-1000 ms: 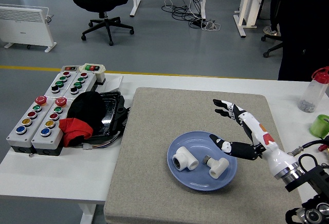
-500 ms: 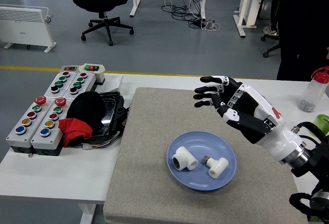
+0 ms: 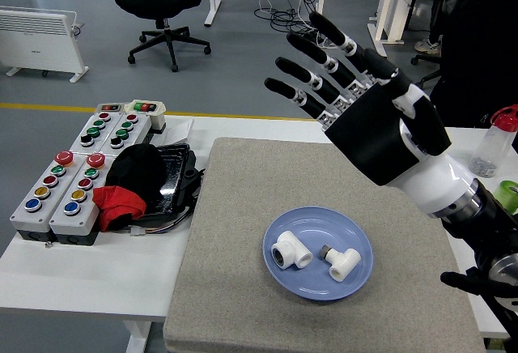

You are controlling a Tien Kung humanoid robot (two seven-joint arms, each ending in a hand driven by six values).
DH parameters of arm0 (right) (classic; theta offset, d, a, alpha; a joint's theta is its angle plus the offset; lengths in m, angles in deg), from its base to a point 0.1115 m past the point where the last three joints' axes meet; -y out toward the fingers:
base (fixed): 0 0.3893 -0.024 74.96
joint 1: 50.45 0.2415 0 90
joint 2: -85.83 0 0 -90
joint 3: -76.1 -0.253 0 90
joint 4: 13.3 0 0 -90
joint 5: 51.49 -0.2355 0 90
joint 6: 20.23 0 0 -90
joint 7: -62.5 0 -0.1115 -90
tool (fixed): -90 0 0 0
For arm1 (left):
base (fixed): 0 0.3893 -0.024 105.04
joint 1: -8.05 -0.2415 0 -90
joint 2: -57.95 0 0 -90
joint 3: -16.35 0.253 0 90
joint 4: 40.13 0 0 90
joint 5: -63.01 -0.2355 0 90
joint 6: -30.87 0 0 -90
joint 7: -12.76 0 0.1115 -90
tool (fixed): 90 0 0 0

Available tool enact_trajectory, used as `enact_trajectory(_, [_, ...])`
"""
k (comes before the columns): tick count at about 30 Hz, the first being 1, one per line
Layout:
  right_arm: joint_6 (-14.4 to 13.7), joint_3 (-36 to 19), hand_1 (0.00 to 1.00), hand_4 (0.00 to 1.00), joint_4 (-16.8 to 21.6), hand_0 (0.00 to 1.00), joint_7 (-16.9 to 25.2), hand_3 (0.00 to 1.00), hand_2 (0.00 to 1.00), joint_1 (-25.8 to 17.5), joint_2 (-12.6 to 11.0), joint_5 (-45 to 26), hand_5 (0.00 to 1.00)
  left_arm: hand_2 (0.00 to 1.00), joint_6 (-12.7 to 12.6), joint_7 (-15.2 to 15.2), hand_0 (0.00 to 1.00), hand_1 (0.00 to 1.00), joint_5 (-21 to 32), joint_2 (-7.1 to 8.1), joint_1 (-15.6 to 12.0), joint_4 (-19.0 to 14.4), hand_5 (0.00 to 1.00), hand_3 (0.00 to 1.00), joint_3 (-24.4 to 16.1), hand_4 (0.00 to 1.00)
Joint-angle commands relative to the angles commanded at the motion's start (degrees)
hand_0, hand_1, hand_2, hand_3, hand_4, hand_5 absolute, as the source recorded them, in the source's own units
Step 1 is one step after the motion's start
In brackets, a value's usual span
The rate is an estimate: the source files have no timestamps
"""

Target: Pick pipe place plate twice

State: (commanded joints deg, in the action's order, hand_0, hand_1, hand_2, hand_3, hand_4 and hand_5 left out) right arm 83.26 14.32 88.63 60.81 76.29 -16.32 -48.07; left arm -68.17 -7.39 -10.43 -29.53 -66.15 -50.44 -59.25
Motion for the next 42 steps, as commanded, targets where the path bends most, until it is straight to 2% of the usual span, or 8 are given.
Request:
enact_trajectory(10, [-1.08,0.24,0.758,0.533,0.0,0.823,1.51,0.846,0.75,2.9,2.39,-20.0,0.571,0.704,-0.22,0.1,0.715,0.739,0.13,0.03,0.3,0.0,0.998,0.648,0.2,0.395])
enact_trajectory(15, [-2.99,0.22,0.758,0.533,0.0,0.823,2.31,0.846,0.75,2.91,2.66,-17.62,0.571,0.704,-0.1,0.12,0.715,0.739,0.09,0.01,0.36,0.0,0.998,0.648,0.37,0.395])
enact_trajectory(16, [-3.69,0.1,0.652,0.526,0.0,0.794,2.47,0.822,0.604,2.9,2.58,-16.5,0.554,0.704,-0.1,0.13,0.715,0.739,0.11,0.02,0.36,0.0,0.998,0.647,0.38,0.395])
enact_trajectory(22, [-6.81,-0.46,0.636,0.522,0.0,0.778,4.01,0.785,0.577,2.55,2.14,-14.57,0.536,0.704,-0.12,0.12,0.714,0.739,0.0,0.03,0.26,0.0,0.998,0.647,0.3,0.395])
enact_trajectory(29, [-5.6,0.04,0.636,0.518,0.0,0.749,3.34,0.778,0.604,2.93,2.38,-21.07,0.526,0.704,-0.04,0.07,0.714,0.739,-0.15,0.02,0.27,0.0,0.998,0.648,0.24,0.395])
enact_trajectory(33, [-7.77,0.16,0.636,0.518,0.0,0.749,4.78,0.778,0.604,2.83,2.5,-16.63,0.526,0.704,-0.02,0.06,0.714,0.739,-0.23,0.01,0.27,0.0,0.998,0.648,0.19,0.395])
enact_trajectory(34, [-7.88,0.11,0.704,0.497,0.0,0.797,4.98,0.776,0.682,2.8,2.46,-15.78,0.499,0.703,-0.01,0.06,0.714,0.738,-0.22,0.0,0.28,0.0,0.998,0.647,0.21,0.395])
enact_trajectory(42, [-6.82,0.32,0.72,0.481,0.0,0.804,5.84,0.745,0.699,2.3,2.37,-13.22,0.484,0.704,0.01,0.07,0.714,0.739,-0.39,0.0,0.22,0.0,0.998,0.648,0.07,0.395])
